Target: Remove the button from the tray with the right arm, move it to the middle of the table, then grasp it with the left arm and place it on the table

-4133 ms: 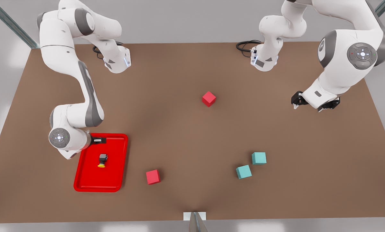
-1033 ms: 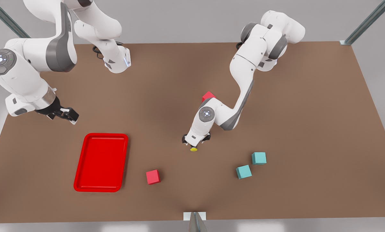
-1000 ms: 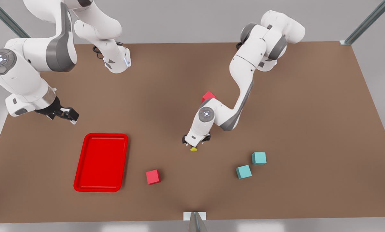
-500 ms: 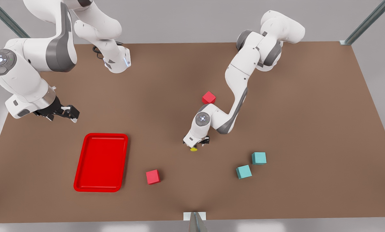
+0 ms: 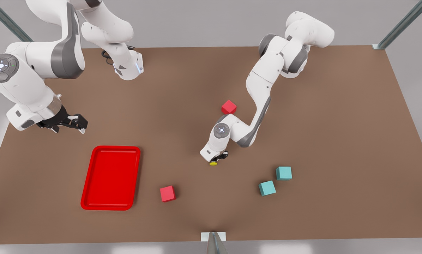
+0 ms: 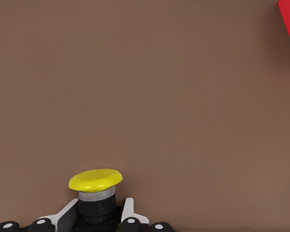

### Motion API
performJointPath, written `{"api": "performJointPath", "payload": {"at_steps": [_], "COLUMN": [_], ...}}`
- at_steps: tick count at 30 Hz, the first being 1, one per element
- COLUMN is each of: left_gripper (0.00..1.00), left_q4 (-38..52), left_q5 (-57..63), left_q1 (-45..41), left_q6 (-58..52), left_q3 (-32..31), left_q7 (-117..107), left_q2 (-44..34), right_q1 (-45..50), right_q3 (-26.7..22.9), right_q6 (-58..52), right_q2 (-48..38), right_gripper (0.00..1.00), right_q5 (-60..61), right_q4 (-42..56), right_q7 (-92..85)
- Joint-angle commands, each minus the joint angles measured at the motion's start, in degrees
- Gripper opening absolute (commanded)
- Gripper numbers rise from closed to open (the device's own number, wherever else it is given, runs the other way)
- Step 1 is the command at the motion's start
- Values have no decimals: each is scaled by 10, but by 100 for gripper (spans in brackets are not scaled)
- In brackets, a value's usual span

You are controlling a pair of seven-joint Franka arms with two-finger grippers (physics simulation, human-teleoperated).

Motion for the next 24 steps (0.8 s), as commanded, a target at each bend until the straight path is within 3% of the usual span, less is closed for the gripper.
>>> {"api": "performJointPath", "payload": {"at_steps": [1, 7, 11, 14, 15, 16, 17, 20, 24], "left_gripper": [53, 46, 46, 47, 47, 47, 47, 47, 47], "left_q4": [1, 3, 3, 3, 1, -1, 0, -2, -43], "left_q5": [0, 0, 3, 2, 3, 4, 45, 129, 220], "left_q1": [0, -4, -9, -99, -170, -204, -213, -209, -232], "left_q6": [0, -4, -184, -208, -211, -258, -335, -464, -522], "left_q3": [0, 1, 32, 175, 278, 343, 370, 375, 374], "left_q7": [18, 15, -46, -562, -757, -912, -1023, -1162, -1317], "left_q2": [-1, -4, -69, -86, -85, -78, -77, -72, -43], "right_q1": [0, -1, 0, 1, 1, 1, 2, 2, 1], "right_q3": [0, 0, 0, 0, 0, 0, 0, 1, 0], "right_q6": [0, 0, 0, 0, 0, 0, 0, 0, 0], "right_q2": [-1, 0, 1, 1, 0, 1, 1, 1, 1], "right_gripper": [100, 100, 100, 100, 100, 100, 100, 100, 100], "right_q5": [0, 0, 0, 0, -1, -1, -1, -2, -2], "right_q4": [1, 1, 1, 0, 0, 0, 0, 0, 0], "right_q7": [-24, -24, -24, -24, -27, -27, -27, -27, -27]}}
